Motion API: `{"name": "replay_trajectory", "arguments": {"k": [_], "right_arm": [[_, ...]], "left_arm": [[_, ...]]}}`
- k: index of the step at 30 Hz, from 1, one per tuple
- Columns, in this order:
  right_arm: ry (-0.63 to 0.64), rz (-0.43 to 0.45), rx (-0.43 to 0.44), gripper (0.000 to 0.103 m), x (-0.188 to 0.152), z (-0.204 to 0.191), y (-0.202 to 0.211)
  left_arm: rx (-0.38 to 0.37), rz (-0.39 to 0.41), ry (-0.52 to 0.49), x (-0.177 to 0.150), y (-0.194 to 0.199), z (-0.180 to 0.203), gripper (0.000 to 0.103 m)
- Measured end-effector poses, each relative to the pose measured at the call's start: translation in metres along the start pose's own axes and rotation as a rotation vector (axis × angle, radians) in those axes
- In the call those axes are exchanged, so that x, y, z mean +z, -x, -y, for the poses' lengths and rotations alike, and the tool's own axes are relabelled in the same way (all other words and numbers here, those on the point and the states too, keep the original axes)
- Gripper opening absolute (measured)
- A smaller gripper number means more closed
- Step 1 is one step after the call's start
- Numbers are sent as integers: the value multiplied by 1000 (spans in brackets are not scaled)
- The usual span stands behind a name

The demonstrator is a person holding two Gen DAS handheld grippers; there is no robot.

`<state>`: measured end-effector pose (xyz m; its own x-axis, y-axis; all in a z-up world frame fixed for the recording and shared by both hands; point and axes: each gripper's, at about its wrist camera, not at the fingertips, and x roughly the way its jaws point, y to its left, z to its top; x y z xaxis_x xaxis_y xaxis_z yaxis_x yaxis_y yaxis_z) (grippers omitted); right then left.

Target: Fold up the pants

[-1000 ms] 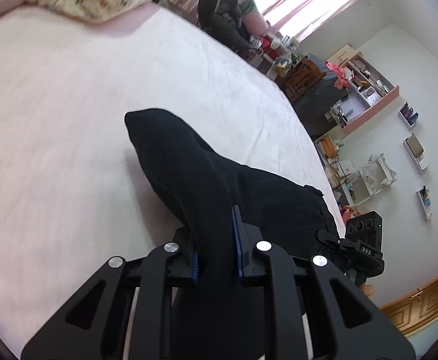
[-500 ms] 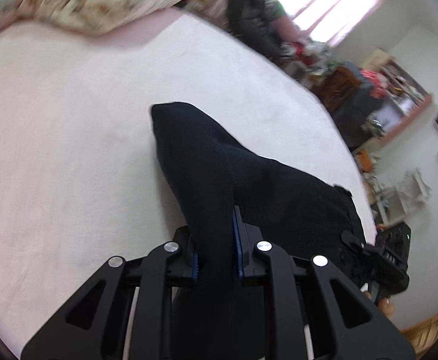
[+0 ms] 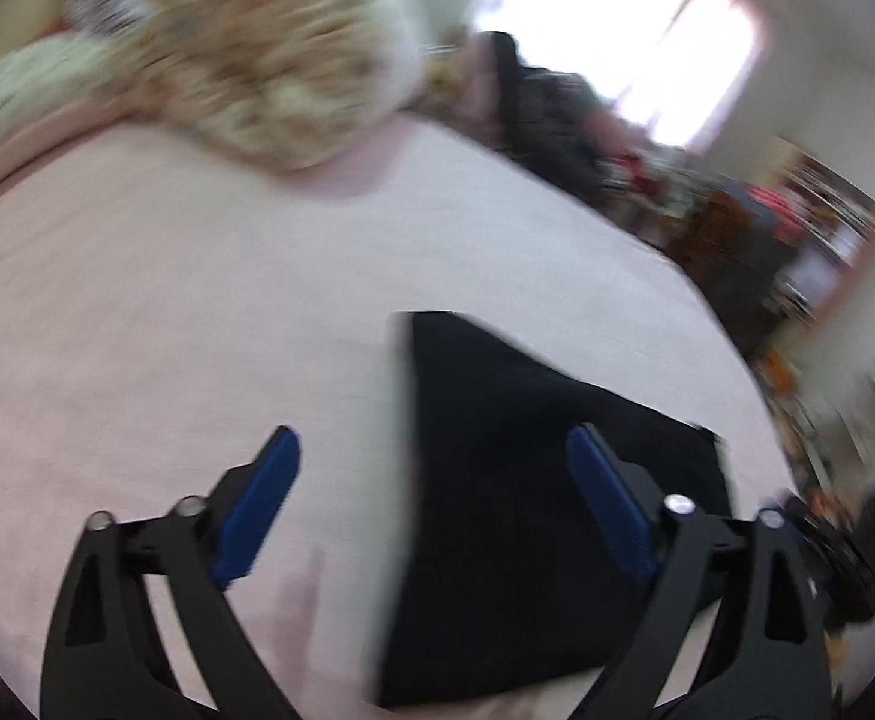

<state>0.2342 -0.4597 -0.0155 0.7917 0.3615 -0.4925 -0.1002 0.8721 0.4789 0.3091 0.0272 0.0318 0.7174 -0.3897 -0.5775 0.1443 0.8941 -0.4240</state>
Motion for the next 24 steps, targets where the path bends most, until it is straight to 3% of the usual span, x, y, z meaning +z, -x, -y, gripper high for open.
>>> {"name": "replay_trajectory", "arguments": {"k": [3,5,7,9,13,17,19,21,23,24], "right_arm": [[139,-23,-25,57,-15,-37,-10],[227,-21,-93,57,-27,-53,-16],[277,-21,-145,57,-37,-61,-20],[307,-26,-192,57,-46,-64,-25],[305,-137,-286,58,-65,-52,-50],[390,-118,-343,62,-81,-60,-54],[391,-116,-325,69,-82,-61,-54],[384,-98,-307,69,-80,-63,-44],[371,-68,-296,78,-80,-68,-31],[364,-36,-294,88,-81,-70,-19]], "left_arm": [[-18,4,-149,-18,2,46,101],[60,7,-273,-35,-3,72,101],[103,-15,-316,-47,-11,83,101],[104,-65,-314,-57,-22,90,101],[137,-213,-234,-75,-63,69,101],[210,-174,-306,-92,-74,75,101],[209,-173,-299,-91,-72,76,101],[194,-161,-269,-90,-60,75,101],[177,-113,-257,-93,-38,74,101],[175,-89,-260,-94,-30,75,101]]}}
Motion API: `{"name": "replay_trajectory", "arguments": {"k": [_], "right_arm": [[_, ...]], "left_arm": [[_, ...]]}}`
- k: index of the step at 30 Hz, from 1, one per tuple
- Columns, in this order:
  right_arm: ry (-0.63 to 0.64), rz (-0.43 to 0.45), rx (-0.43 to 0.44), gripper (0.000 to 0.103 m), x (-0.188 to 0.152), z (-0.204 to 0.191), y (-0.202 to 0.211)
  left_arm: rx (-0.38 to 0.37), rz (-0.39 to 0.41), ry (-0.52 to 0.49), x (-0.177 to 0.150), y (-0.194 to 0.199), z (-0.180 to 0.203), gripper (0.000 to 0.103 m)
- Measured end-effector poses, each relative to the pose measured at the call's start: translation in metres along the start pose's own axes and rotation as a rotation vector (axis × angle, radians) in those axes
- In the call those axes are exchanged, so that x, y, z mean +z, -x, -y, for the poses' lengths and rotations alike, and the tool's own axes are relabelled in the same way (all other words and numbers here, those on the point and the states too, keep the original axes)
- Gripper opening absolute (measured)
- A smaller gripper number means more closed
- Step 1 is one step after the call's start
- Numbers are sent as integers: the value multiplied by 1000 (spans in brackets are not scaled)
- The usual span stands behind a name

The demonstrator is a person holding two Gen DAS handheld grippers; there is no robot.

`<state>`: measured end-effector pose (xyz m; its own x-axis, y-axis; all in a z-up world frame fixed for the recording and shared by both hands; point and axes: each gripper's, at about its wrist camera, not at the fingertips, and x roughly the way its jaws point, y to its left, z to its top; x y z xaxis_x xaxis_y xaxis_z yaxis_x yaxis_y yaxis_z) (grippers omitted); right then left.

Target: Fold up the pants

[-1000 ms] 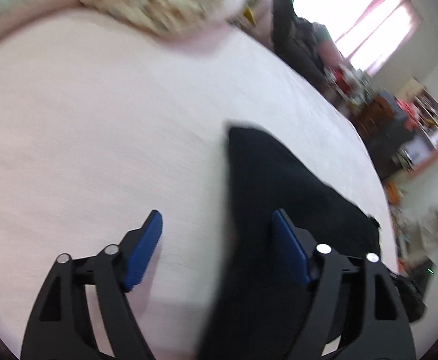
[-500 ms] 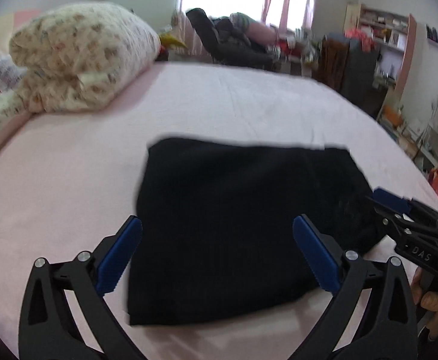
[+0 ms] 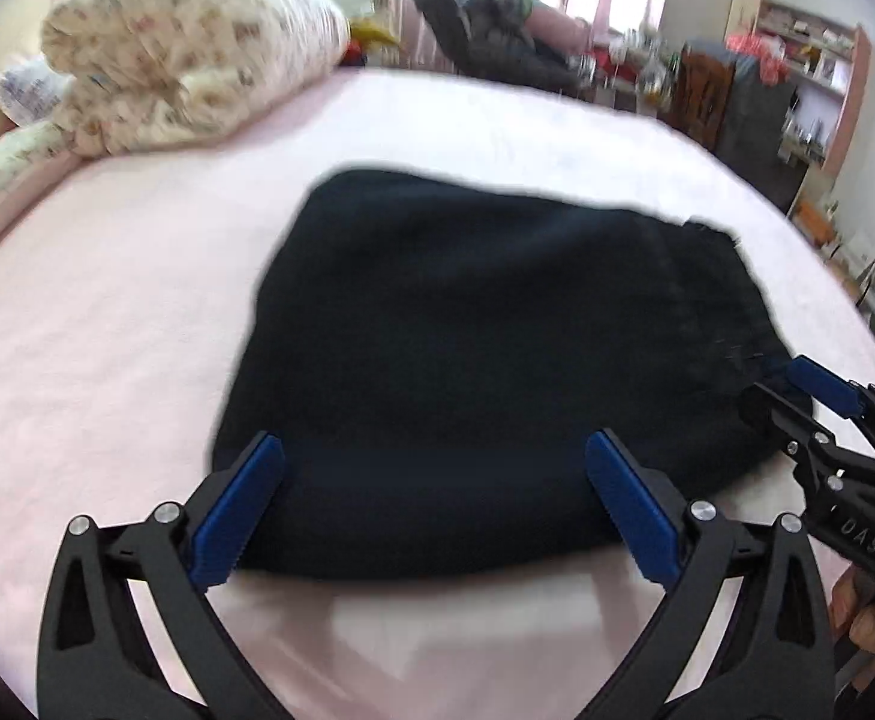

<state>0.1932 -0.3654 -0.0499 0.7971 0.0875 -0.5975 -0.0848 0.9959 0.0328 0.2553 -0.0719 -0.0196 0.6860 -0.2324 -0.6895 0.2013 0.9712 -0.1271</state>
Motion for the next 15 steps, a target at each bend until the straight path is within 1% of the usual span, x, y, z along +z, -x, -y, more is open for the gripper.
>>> {"name": "replay_trajectory", "arguments": {"k": [1,2,4,6,9,10,12,15], "right_arm": [[-7,27,-6,93,0,0,9],[-11,67,-17,94,-3,0,26],[-8,108,-38,102,-8,-1,47],[-4,150,-62,102,-17,-4,71],[-5,189,-94,102,-31,-10,101],[-9,201,-96,102,-36,-12,109],[-21,212,-109,102,-47,-15,124],[-39,212,-114,102,-61,-22,136]], "left_arm": [[8,35,-1,-4,16,-1,101],[12,61,0,-8,27,-2,101],[22,114,10,-20,56,-5,101],[42,162,12,-37,85,-7,101],[80,208,-8,-55,113,-8,101],[99,227,-19,-66,125,-9,101],[125,249,-28,-80,136,-12,101],[151,255,-31,-94,146,-14,101]]}}
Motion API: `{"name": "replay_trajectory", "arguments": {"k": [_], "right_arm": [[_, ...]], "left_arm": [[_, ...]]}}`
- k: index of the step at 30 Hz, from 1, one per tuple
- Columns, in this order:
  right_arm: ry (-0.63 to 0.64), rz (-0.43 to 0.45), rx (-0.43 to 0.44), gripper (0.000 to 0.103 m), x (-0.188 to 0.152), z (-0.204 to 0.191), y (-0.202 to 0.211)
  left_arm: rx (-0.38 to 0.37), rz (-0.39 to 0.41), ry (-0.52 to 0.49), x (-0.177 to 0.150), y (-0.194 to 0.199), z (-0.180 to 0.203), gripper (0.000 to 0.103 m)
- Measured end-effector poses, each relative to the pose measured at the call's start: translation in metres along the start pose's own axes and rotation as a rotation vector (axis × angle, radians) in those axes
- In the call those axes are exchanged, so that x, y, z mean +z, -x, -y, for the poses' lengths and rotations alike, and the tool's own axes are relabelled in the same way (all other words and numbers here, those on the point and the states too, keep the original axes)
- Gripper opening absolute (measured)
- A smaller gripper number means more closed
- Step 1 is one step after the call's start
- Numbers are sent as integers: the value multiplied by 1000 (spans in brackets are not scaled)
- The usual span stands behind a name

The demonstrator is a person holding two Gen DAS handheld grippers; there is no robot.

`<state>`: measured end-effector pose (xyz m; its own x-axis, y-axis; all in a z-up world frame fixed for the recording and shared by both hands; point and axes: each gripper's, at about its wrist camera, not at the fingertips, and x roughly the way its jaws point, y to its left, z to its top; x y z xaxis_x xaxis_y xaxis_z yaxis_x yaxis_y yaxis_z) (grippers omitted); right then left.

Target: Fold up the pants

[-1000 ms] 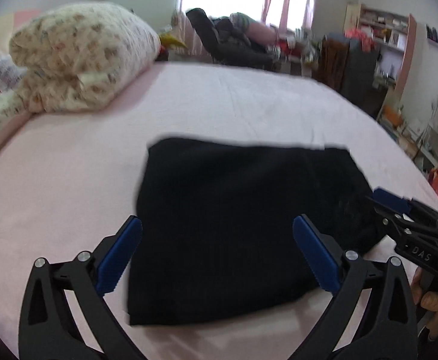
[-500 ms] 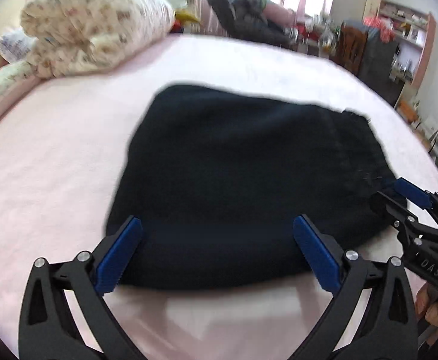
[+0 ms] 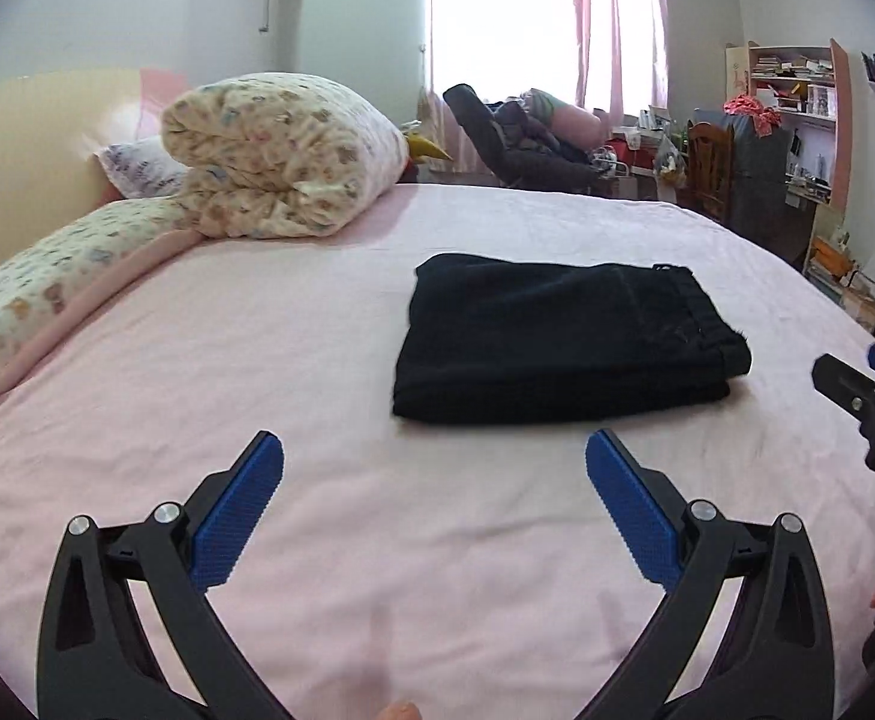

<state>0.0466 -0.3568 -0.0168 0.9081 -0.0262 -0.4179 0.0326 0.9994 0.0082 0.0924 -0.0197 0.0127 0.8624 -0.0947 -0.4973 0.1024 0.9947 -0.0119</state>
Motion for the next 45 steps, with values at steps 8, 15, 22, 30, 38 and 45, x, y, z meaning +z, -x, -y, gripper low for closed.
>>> {"name": "replay_trajectory", "arguments": {"k": [8,15,22,30,38,45], "right_arm": [[28,-46,-21,102,-36,-24,12],[38,-60,-10,102,-49,-36,9],[44,-78,-20,102,-55,-42,3],[33,-77,-26,102,-54,-40,2],[42,-80,-25,102,-57,-39,-1],[38,-85,-34,102,-59,-38,-3]], "left_arm": [[66,-43,-60,-29,3,3,101],[50,-33,-114,-36,0,14,101],[20,-69,-103,-38,-8,14,101],[17,-77,-96,-38,-10,14,101],[2,-77,-133,-41,-11,23,101],[-6,-74,-142,-41,-11,24,101]]}}
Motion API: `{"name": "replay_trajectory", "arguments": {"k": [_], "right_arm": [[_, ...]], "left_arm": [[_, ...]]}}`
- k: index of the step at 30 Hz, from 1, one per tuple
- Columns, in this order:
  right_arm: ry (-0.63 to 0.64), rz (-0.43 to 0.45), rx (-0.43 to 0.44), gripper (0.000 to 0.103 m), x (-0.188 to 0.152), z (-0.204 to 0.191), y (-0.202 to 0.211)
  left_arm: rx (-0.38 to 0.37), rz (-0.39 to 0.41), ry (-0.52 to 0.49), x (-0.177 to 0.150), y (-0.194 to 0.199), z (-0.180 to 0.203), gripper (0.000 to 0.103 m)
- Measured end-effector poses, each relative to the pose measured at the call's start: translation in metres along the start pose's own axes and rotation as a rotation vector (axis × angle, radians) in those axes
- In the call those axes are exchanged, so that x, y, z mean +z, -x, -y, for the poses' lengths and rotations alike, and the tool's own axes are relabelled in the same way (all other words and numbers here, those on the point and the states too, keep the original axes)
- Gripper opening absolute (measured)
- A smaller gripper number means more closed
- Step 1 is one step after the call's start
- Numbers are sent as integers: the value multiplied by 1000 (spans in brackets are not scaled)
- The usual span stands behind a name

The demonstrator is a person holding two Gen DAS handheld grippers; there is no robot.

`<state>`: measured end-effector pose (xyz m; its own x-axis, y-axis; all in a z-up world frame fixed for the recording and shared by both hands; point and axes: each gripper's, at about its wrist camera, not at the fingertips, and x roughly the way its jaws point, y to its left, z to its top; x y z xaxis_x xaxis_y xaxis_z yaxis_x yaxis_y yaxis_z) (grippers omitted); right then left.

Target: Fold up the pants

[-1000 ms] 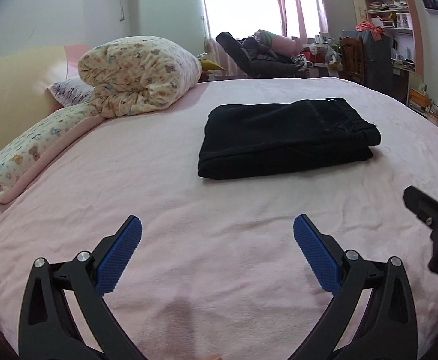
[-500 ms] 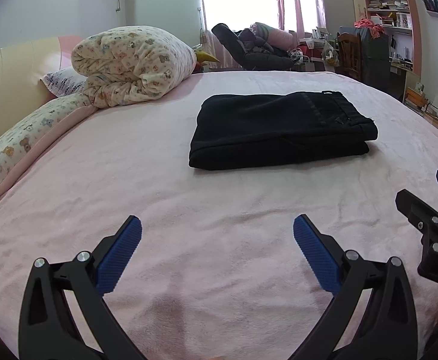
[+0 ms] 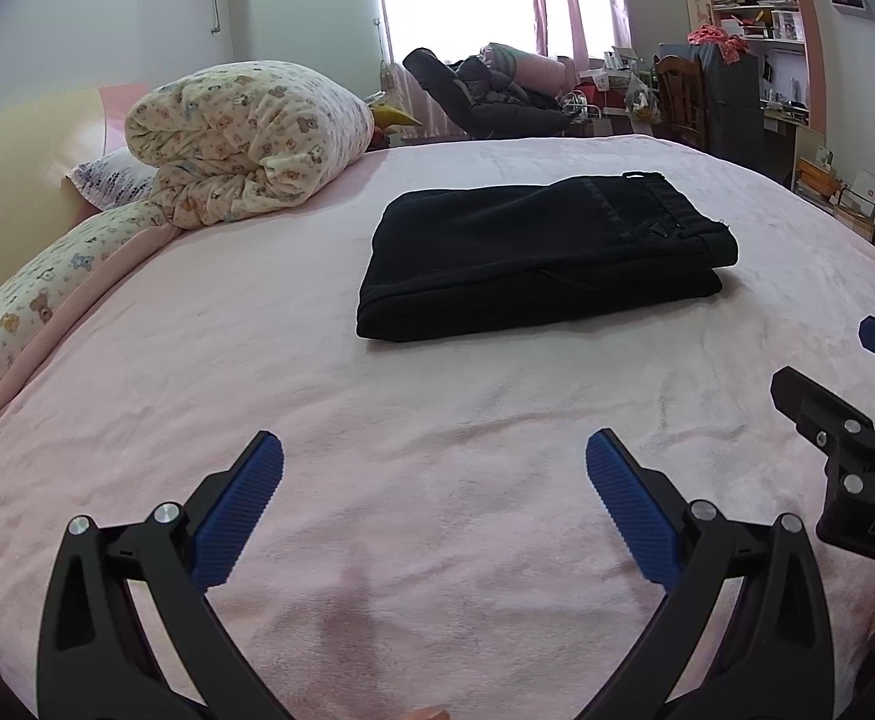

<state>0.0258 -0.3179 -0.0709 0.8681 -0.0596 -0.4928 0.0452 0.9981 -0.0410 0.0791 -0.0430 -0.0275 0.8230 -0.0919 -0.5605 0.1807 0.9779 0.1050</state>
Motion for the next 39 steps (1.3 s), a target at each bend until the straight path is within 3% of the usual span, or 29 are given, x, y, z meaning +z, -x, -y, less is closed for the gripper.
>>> {"name": "replay_trajectory", "arguments": {"k": [39], "right_arm": [[-5,-14,-10,102,-2,11,-6]], "left_arm": [[22,10,33,1,2,-7,101]]}}
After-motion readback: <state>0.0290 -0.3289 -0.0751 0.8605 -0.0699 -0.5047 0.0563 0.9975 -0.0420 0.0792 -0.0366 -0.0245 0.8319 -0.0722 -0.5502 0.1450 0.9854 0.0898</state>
